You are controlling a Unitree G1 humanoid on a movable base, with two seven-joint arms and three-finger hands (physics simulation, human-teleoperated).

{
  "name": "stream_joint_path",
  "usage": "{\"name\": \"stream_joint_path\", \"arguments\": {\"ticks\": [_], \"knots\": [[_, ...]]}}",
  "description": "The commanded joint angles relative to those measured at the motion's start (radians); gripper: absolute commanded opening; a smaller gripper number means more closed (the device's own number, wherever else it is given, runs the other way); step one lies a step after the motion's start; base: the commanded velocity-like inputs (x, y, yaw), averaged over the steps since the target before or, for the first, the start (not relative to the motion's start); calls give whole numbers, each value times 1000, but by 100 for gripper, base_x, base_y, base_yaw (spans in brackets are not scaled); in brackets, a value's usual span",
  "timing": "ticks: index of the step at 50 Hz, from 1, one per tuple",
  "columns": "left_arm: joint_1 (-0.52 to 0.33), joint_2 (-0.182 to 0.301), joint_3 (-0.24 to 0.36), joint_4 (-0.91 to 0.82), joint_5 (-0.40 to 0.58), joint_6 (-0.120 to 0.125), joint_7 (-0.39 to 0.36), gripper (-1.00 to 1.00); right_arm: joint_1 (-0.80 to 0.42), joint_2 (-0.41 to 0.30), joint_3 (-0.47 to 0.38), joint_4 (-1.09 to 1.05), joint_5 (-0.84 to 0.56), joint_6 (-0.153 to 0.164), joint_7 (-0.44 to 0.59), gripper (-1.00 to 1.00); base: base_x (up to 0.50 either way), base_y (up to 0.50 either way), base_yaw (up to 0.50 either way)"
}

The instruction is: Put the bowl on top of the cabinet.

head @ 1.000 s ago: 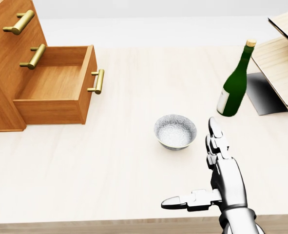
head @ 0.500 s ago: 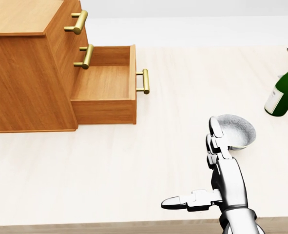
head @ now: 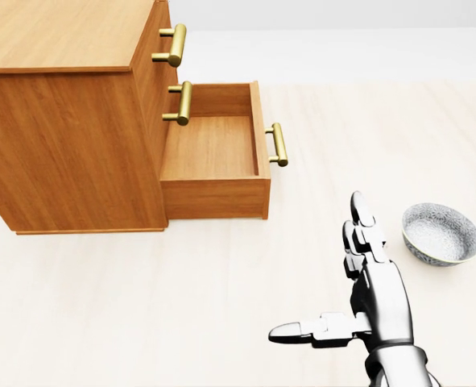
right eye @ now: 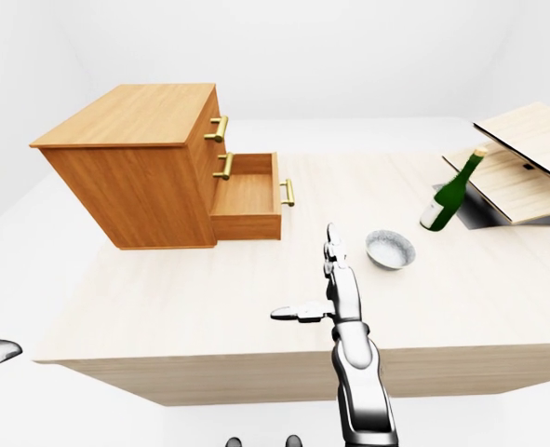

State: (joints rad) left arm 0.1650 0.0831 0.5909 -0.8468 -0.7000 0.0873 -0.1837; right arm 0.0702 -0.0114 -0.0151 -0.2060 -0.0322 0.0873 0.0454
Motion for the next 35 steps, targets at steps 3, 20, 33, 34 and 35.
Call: {"name": "stream_joint_path", "arguments": {"ticks": [3, 20, 33, 34, 35], "knots": [[-17, -13, -28, 81, 41, 0, 18, 100, -15, 0, -5, 109, 45, -66, 15, 100, 50, 23, 0], [-16, -16, -26, 79, 43, 0, 12, 100, -22, 1, -8, 123, 47, -70, 12, 100, 50, 19, 0], [-16, -16, -28, 79, 44, 0, 15, 100, -16, -1, -19, 111, 63, -76, 10, 100, 50, 5, 0], [-16, -16, -27, 78, 43, 0, 15, 100, -16, 0, -19, 114, 63, -78, 9, 100, 50, -7, 0], [-16, -15, -27, 78, 43, 0, 16, 100, -18, 0, -19, 117, 62, -78, 8, 100, 50, -8, 0]]}}
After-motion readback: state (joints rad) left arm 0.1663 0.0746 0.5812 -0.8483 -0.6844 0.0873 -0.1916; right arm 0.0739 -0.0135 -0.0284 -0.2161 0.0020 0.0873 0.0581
